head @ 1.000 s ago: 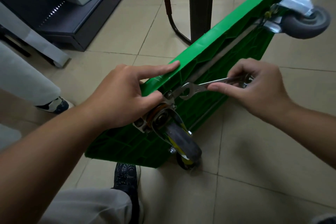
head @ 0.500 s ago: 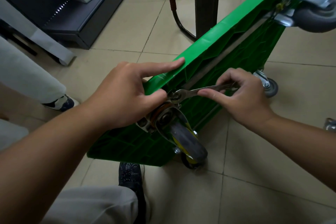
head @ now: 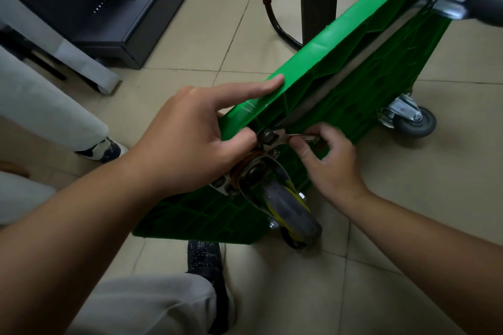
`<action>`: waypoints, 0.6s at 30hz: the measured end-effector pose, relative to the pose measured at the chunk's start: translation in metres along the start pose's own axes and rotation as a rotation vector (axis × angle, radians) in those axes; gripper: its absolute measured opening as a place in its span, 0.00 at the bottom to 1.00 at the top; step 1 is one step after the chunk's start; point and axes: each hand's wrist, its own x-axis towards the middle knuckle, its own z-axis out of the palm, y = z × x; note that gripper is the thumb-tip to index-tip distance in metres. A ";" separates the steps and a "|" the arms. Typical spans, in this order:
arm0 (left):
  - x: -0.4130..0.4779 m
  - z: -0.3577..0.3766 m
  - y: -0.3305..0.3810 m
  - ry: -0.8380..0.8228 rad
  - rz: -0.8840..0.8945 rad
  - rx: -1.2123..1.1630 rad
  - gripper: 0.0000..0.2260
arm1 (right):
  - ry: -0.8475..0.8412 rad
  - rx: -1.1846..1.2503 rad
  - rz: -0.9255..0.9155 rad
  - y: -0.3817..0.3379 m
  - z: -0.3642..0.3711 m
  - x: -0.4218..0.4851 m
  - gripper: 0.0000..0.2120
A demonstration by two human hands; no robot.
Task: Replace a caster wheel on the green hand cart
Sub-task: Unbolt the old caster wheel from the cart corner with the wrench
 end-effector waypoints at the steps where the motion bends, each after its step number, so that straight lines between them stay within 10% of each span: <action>1: 0.000 0.000 0.001 0.003 0.002 -0.005 0.28 | -0.009 -0.015 -0.022 -0.001 -0.005 0.005 0.33; 18: 0.000 -0.001 0.007 0.034 0.026 0.051 0.27 | -0.171 -1.006 -0.641 -0.148 -0.101 0.057 0.34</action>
